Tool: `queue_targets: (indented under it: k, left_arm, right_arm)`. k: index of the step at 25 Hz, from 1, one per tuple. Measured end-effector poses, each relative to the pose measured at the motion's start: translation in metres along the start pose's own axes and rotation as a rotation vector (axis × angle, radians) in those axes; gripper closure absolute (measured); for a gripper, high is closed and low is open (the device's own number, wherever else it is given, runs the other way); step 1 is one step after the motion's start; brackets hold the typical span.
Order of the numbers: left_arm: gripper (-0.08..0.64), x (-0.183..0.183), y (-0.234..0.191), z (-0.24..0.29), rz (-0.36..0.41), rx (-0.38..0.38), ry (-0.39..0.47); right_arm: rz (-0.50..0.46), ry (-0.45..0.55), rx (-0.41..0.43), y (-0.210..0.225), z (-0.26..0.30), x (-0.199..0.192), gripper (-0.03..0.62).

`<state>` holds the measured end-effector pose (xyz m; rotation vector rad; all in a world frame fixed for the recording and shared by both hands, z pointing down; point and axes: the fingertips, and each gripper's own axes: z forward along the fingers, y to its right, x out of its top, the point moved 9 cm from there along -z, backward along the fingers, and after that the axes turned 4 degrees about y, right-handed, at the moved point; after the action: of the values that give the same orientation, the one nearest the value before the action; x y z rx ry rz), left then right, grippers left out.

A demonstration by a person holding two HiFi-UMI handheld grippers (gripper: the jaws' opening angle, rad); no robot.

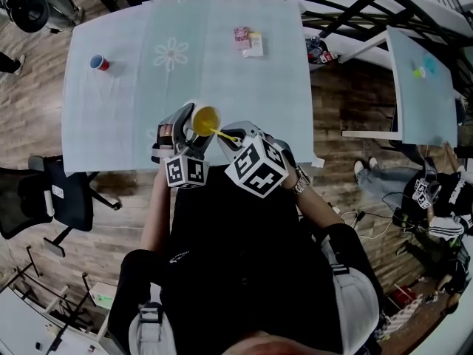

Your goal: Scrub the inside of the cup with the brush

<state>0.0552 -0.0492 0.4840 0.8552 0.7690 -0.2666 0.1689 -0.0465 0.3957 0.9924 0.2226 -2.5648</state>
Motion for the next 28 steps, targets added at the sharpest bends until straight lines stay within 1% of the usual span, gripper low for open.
queue_targets:
  k: [2,4,6,9,11,13,17,20,22,25,28]
  left_arm:
    - [0.160,0.000,0.001,-0.001,0.001,-0.004,0.002]
    - [0.160,0.000,0.002,0.000,0.003,-0.009,0.007]
    - [0.160,0.001,0.004,0.000,0.009,-0.013,0.011]
    - [0.160,0.006,0.005,-0.001,0.009,-0.015,0.021]
    - [0.160,0.007,0.004,-0.001,0.004,-0.011,0.027]
    - [0.160,0.007,0.003,-0.001,0.004,-0.007,0.028]
    - [0.160,0.007,-0.003,-0.001,-0.001,0.008,0.029]
    - [0.160,0.009,-0.006,-0.002,-0.014,0.017,0.037]
    - [0.160,0.011,-0.006,-0.002,-0.008,0.012,0.043]
    - [0.160,0.015,-0.002,-0.003,0.000,-0.002,0.052]
    - [0.160,0.019,0.004,-0.001,0.006,-0.014,0.056]
  right_arm:
    - [-0.015,0.015,0.014,-0.006,0.000,0.006,0.554]
    - [-0.028,0.034,0.011,-0.007,0.000,0.012,0.554]
    - [-0.028,0.056,-0.007,-0.003,-0.003,0.017,0.554]
    - [-0.019,0.076,-0.057,0.010,-0.010,0.020,0.554]
    - [-0.006,0.076,-0.081,0.019,-0.013,0.018,0.554]
    - [0.012,0.069,-0.088,0.025,-0.014,0.014,0.554]
    - [0.017,0.031,-0.095,0.023,-0.009,0.005,0.554]
    - [0.013,0.007,-0.079,0.015,-0.002,-0.002,0.554]
    - [0.009,0.001,-0.061,0.009,0.002,-0.002,0.554]
    - [-0.010,0.004,-0.031,-0.002,0.006,0.003,0.554]
    - [-0.031,0.018,-0.027,-0.004,0.007,0.008,0.554]
